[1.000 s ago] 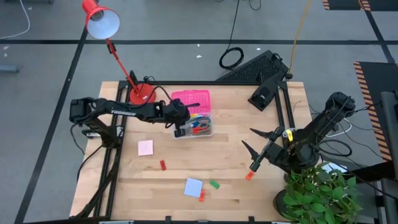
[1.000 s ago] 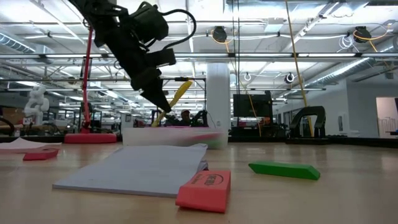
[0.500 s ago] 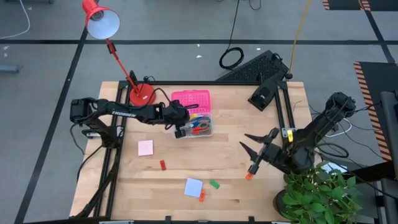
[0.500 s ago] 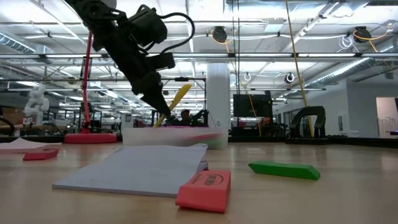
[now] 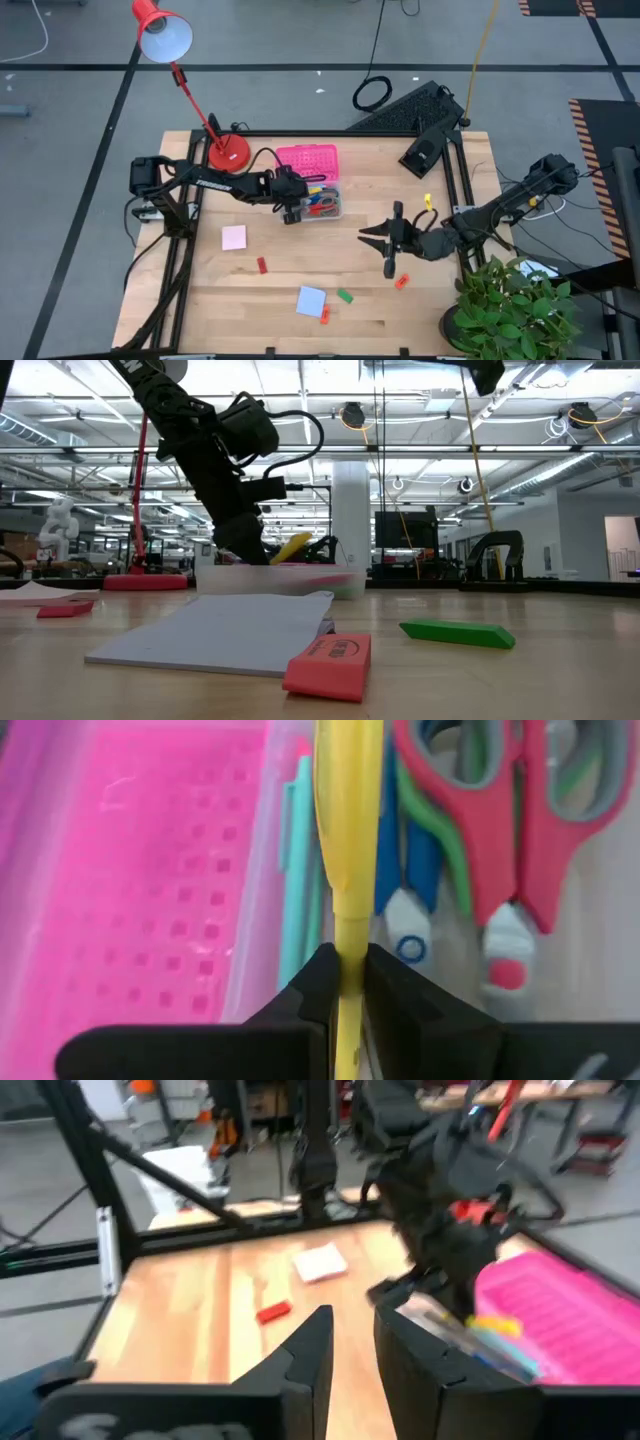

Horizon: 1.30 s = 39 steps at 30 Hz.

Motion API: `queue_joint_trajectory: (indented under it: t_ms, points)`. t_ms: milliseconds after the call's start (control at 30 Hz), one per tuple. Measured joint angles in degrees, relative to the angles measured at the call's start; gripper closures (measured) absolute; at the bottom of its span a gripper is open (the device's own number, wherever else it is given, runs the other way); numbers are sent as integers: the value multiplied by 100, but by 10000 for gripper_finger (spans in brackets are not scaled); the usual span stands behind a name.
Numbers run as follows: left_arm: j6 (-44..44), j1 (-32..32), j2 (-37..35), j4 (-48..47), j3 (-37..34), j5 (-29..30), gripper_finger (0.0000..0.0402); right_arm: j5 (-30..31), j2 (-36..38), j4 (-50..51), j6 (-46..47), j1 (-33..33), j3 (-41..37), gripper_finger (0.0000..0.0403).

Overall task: Pack school essentials
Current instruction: Put the yellow pen into the pink supply box, then put the red eraser into the pink supply box

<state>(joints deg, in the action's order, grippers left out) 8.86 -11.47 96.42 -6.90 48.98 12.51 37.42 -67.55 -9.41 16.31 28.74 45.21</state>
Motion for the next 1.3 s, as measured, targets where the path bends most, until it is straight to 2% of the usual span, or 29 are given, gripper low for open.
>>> queue_joint_trajectory:
  t_ms: [133, 367, 533, 633, 1000, 1167, 1300]
  points:
    - [-1, 12, -6, -26, -3, 290, 344, -287, 0, 125, 105, -166, 0, 342]
    - [-219, 82, -6, -36, -3, 441, 267, -347, 0, 161, 104, -177, 0, 344]
    - [-383, 281, -216, -174, 1, 821, 237, -669, 0, 198, 106, -171, 0, 344]
    - [-477, 469, -587, -416, -13, 896, 234, -928, 0, 330, 103, -175, 0, 344]
    - [-1211, 1711, -2403, -829, 9, 905, 234, -1084, -1, 612, 108, -369, 0, 344]
    - [-1630, 2516, -2609, -1359, -1, 872, 234, -1069, -82, 633, 130, -441, -4, 344]
    - [-2288, 3110, -2558, -1820, -1, 864, 234, -1074, -189, 654, 262, -494, -2, 344]
